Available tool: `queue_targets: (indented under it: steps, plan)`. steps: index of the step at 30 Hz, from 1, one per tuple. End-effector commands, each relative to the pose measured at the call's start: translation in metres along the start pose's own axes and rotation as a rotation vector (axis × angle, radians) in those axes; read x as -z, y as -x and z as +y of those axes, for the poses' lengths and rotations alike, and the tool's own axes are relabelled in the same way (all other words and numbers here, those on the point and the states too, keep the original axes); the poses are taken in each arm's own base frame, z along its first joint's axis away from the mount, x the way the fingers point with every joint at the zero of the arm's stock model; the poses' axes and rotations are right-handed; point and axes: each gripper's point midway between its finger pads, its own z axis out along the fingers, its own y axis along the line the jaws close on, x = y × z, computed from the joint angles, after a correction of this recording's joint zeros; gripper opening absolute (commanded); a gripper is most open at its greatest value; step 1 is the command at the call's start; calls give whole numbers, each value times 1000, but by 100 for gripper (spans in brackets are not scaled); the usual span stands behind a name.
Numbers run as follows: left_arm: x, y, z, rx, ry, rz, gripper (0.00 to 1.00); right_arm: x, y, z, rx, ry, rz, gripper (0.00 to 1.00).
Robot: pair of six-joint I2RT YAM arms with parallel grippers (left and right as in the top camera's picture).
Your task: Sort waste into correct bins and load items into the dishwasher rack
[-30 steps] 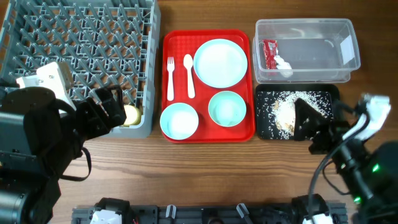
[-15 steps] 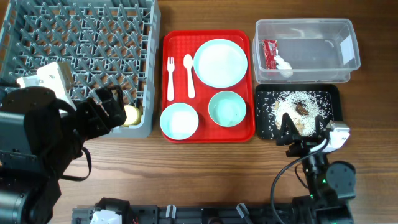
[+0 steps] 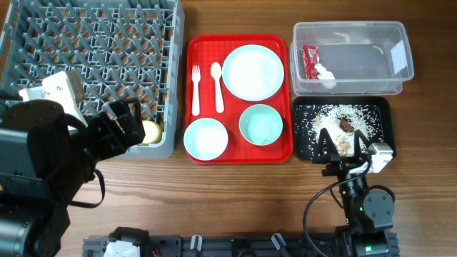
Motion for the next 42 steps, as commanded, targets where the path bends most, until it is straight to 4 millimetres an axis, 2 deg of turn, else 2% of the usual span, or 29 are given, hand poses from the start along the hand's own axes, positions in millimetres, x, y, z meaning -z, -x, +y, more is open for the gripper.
queue_targets:
  steps: [1,10,13,16,18,20,22,24,28,31,33,34,36,38,40,41,42]
  plan:
    - [3,2,2,5,8,-16,100,1,5,1,-12,4,-21,100]
    - [3,2,2,5,8,-16,100,1,5,1,-12,4,-21,100]
    - [5,-16,-20,52,-119,80,100,1,5,1,-12,4,-21,100]
    - [2,-16,-48,44,-266,121,100,1,5,1,-12,4,-21,100]
    - [-16,-27,-69,33,-344,238,100,1,5,0,-12,3,-21,100]
    - [-42,-48,-76,11,-313,374,100,1,5,1,-12,4,-21,100]
    - [-77,-78,-84,-55,-238,530,99,1,5,1,-12,4,-21,100]
    - [-116,-109,-89,-151,-121,637,91,1,5,1,-12,4,-21,100]
    - [-175,-144,-79,-205,162,675,91,1,5,1,-12,4,-21,100]
    - [-210,-171,-72,-192,277,737,87,1,5,1,-12,4,-21,100]
    - [-229,-189,-75,-180,277,797,74,1,5,1,-12,4,-21,100]
    - [-235,-196,-75,-177,279,817,64,1,5,1,-12,4,-21,100]
    - [-246,-205,-80,-165,259,840,64,1,5,0,-12,3,-21,100]
    - [-256,-207,-97,-154,178,832,65,1,5,1,-12,4,-21,100]
    - [-269,-199,-116,-192,104,755,67,1,5,1,-12,4,-21,100]
    - [-273,-196,-118,-202,103,724,67,1,5,1,-12,4,-21,100]
    - [-277,-193,-118,-209,110,698,63,1,5,1,-12,4,-21,100]
